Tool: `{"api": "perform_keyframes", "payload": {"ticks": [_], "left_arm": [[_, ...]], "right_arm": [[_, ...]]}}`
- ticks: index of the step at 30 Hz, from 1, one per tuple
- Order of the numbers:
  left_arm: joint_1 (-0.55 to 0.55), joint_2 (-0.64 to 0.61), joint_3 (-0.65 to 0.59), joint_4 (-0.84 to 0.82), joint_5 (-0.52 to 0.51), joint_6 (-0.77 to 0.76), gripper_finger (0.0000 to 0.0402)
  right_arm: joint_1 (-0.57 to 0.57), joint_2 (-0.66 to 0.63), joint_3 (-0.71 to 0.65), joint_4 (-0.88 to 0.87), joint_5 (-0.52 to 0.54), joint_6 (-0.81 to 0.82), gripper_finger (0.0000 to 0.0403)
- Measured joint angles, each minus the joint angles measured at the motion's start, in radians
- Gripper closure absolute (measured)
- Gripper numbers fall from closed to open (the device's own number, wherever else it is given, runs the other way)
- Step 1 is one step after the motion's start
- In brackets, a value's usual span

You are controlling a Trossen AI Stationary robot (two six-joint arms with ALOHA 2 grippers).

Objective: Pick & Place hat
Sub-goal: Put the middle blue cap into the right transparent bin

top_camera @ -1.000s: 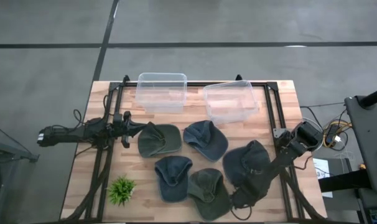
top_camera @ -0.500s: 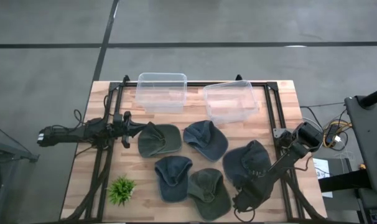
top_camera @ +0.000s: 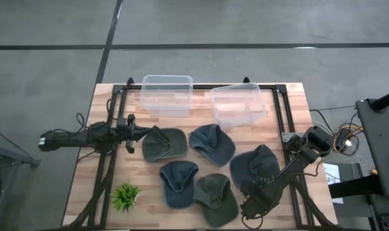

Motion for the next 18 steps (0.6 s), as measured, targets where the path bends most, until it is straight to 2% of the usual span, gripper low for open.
{"api": "perform_keyframes", "payload": {"ticks": [18], "left_arm": [[0.000,0.000,0.000,0.000,0.000,0.000,0.0401]], "right_arm": [[-0.027,0.000,-0.061,0.028,0.004,-0.019,0.0188]]}}
